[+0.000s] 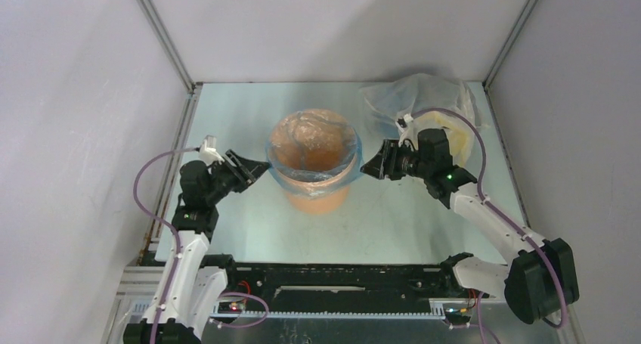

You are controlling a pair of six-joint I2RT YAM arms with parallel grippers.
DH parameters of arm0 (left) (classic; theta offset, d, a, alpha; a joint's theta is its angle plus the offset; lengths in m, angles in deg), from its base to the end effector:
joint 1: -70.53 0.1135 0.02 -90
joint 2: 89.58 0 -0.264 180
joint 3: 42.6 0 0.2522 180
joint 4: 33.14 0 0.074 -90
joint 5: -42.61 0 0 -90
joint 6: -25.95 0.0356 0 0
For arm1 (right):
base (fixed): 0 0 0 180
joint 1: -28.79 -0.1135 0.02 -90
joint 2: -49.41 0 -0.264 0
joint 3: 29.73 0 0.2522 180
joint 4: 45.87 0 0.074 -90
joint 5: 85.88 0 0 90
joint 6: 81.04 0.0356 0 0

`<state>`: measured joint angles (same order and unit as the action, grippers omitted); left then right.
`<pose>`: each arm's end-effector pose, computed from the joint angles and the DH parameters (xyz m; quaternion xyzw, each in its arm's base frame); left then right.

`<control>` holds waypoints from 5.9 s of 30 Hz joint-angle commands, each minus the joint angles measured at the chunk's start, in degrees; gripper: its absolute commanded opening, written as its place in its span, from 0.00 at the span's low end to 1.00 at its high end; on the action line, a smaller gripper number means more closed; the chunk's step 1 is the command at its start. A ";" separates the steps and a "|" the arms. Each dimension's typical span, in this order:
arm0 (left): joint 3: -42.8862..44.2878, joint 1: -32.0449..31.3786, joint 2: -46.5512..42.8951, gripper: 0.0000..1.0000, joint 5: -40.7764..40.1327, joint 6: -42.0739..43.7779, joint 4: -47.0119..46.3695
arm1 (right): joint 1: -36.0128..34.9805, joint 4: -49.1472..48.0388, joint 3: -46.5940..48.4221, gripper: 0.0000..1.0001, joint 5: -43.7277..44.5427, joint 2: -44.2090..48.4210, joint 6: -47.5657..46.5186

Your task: Put the trash bags into the trash bin

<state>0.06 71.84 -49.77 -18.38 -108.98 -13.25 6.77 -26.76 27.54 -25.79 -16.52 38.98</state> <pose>0.1700 -0.0134 0.2643 -0.1687 0.7744 -0.4008 0.4596 0.2292 0.1119 0.2677 -0.0753 0.8344 0.4176 0.3517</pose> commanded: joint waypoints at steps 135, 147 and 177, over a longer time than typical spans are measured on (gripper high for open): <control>21.20 -2.88 13.71 0.63 2.14 6.90 4.78 | -26.49 46.37 58.13 0.00 29.55 -59.92 -30.80; 22.13 -2.88 13.97 0.62 2.00 7.34 5.57 | -27.49 49.43 60.02 0.00 32.03 -46.75 -30.41; 44.38 -13.74 28.99 0.62 -22.75 24.67 35.94 | -25.64 24.96 35.70 0.83 47.57 -1.81 -27.12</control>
<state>41.90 59.25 -22.51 -39.60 -85.96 22.01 -19.79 8.69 68.47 17.88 -24.01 10.61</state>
